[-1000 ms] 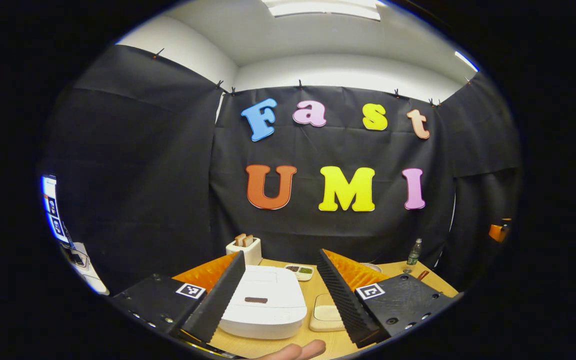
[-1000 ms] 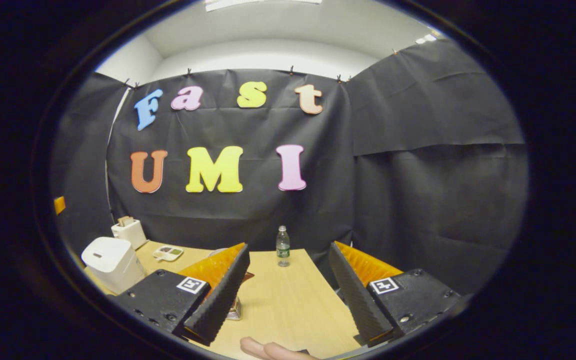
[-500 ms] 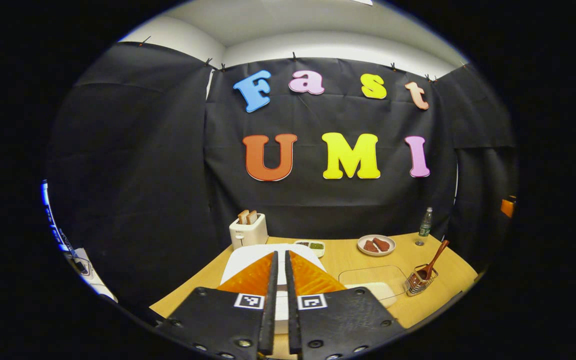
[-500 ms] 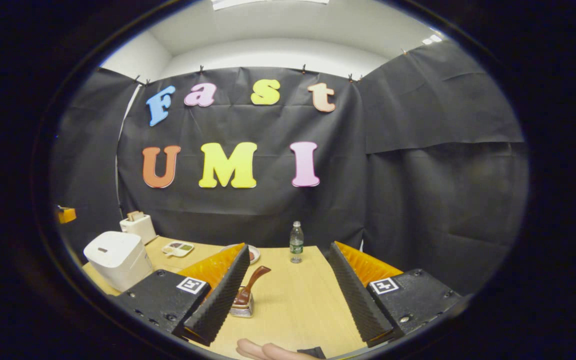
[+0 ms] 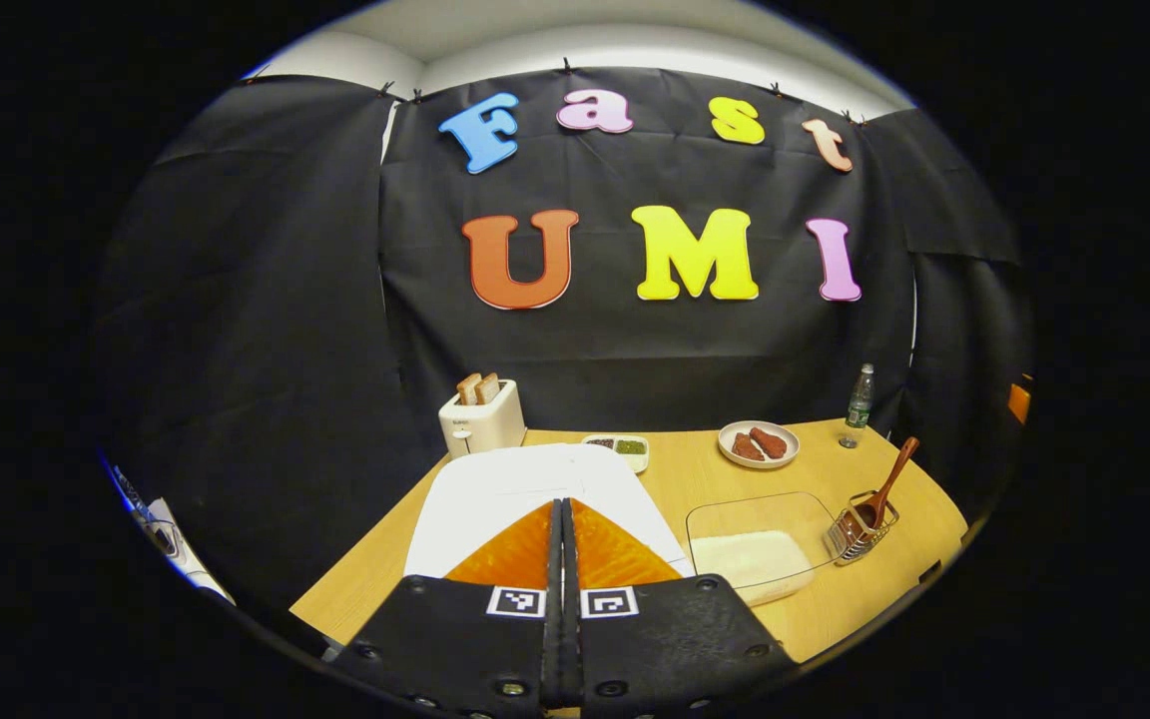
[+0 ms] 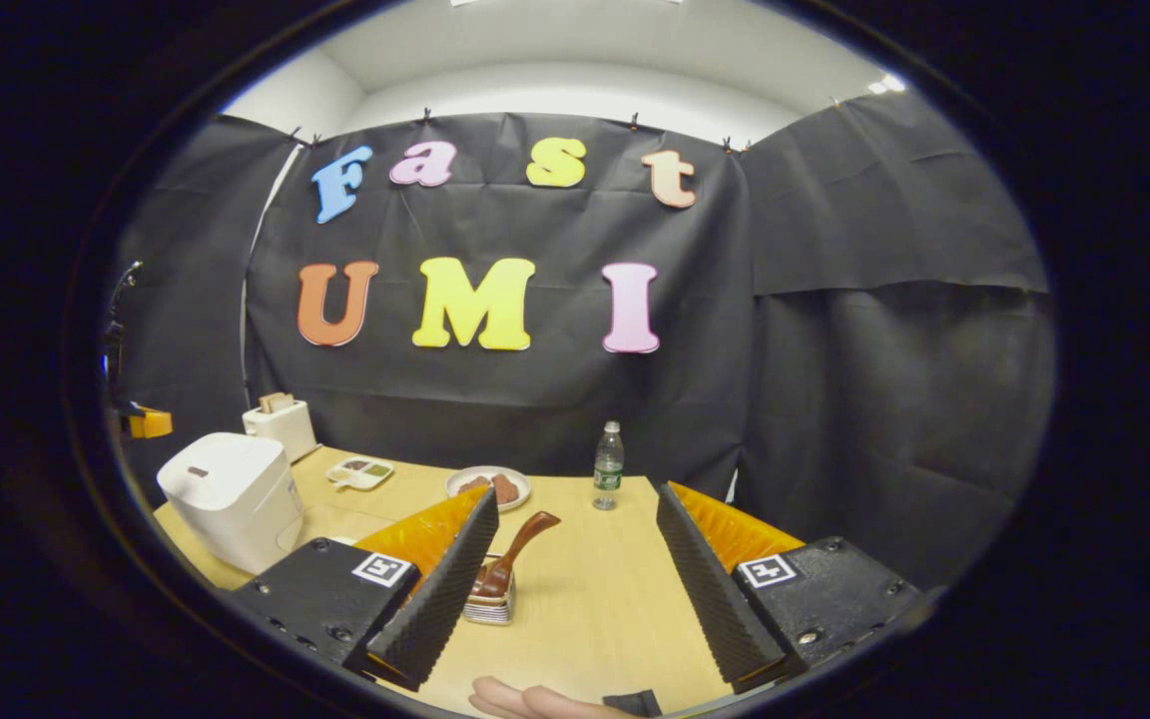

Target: Close the left gripper, press the button to open the rice cooker; take a wooden spoon from the chopstick holder with the right hand, scoop a spoonful of rice and pour it into the rice cooker, then put the wooden spoon back into the chopstick holder.

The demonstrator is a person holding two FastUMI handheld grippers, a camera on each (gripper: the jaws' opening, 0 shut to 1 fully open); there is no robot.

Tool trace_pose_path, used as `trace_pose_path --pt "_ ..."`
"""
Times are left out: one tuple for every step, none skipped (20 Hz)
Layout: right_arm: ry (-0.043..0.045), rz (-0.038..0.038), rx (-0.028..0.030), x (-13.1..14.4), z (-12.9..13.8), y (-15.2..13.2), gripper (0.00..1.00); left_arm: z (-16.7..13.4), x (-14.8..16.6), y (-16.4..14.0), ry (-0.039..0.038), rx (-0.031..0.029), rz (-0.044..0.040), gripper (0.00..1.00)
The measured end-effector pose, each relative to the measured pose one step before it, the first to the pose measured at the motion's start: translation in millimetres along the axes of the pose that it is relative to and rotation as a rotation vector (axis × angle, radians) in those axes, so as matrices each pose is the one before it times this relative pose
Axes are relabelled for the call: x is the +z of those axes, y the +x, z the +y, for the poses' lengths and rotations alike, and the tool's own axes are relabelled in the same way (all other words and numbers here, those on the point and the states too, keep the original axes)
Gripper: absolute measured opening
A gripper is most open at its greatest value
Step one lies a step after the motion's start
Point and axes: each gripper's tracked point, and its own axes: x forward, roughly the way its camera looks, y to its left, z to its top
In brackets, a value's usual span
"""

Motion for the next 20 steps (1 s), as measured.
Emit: trace_pose_path --pt "0.00091 0.00262 0.00132 -1.50 0.93 2.01 1.00 2.03 -3.77 5.90 -0.01054 0.00198 0.01490 0.00" --pt "0.00107 0.00241 0.00051 -2.37 1.21 2.03 1.00 1.04 -5.05 5.90 -0.01375 0.00048 0.02856 0.00" --pt "0.00153 0.00420 0.00195 -2.07 0.78 1.62 1.00 3.24 -3.62 3.86 -0.01087 0.00759 0.01711 0.00" --pt "0.00143 0.00381 0.00362 -2.58 2.14 2.00 1.00 2.12 -1.71 4.54 -0.00643 0.00031 0.01175 0.00" --pt "0.00002 0.00298 0.00303 -1.29 1.49 1.56 1.00 0.76 -4.93 7.01 -0.00243 0.00129 0.01338 0.00" --pt "-0.00276 0.00232 0.00196 -2.02 -0.61 1.37 1.00 1.00 -3.08 4.94 -0.00275 0.00379 0.01170 0.00" --pt "-0.00407 0.00313 0.00034 -1.50 0.45 2.10 1.00 3.28 -5.14 6.80 -0.00331 0.00376 0.01911 0.00" --pt "-0.00188 0.00357 -0.00059 -1.95 0.32 2.39 1.00 0.51 -7.18 4.84 -0.00514 -0.00129 0.02278 0.00" --pt "0.00162 0.00453 0.00044 -1.62 -0.16 2.95 1.00 1.03 -6.50 5.22 -0.00628 0.00164 0.01974 0.00" --pt "0.00382 0.00522 0.00137 -2.33 0.35 1.57 1.00 1.29 -6.86 4.74 -0.00644 0.00397 0.02272 0.00" --pt "0.00402 0.00575 0.00114 -2.11 0.12 2.41 1.00 -0.06 -4.24 3.86 -0.00579 -0.00404 0.01805 0.00" --pt "0.00383 0.00473 -0.00007 -2.38 -0.44 1.20 1.00 -0.69 -4.18 2.33 -0.00899 -0.00508 0.01585 0.00" --pt "0.00291 0.00556 -0.00130 -2.28 -0.78 2.52 1.00 0.23 -5.52 1.69 -0.01094 -0.00356 0.01725 0.00" --pt "0.00296 0.00445 -0.00235 -1.98 -1.39 2.04 1.00 0.70 -3.79 -0.55 -0.01022 0.00166 0.00829 0.00" --pt "0.00159 0.00556 -0.00178 -2.18 -1.01 2.72 1.00 -0.03 0.41 -0.61 -0.01195 -0.00273 -0.00433 0.00" --pt "0.00130 0.00554 -0.00144 -2.22 -0.19 2.15 1.00 0.26 -2.31 1.41 -0.00791 -0.00144 0.00713 0.00" --pt "0.00236 0.00603 -0.00179 -2.22 -0.38 1.92 1.00 0.00 -1.72 0.51 -0.00040 -0.00012 0.00592 0.00" --pt "0.00275 0.00880 -0.00188 -3.20 -0.87 2.04 1.00 -0.64 -2.79 0.58 0.00691 0.00194 0.00849 0.00" --pt "0.00458 0.00883 -0.00186 -2.72 -0.03 1.38 1.00 0.60 -3.35 -0.07 0.00433 0.00511 0.01660 0.00" --pt "0.00666 0.00644 -0.00095 -2.20 -0.78 1.28 1.00 0.12 0.45 1.54 0.00389 0.00229 -0.01359 0.00"
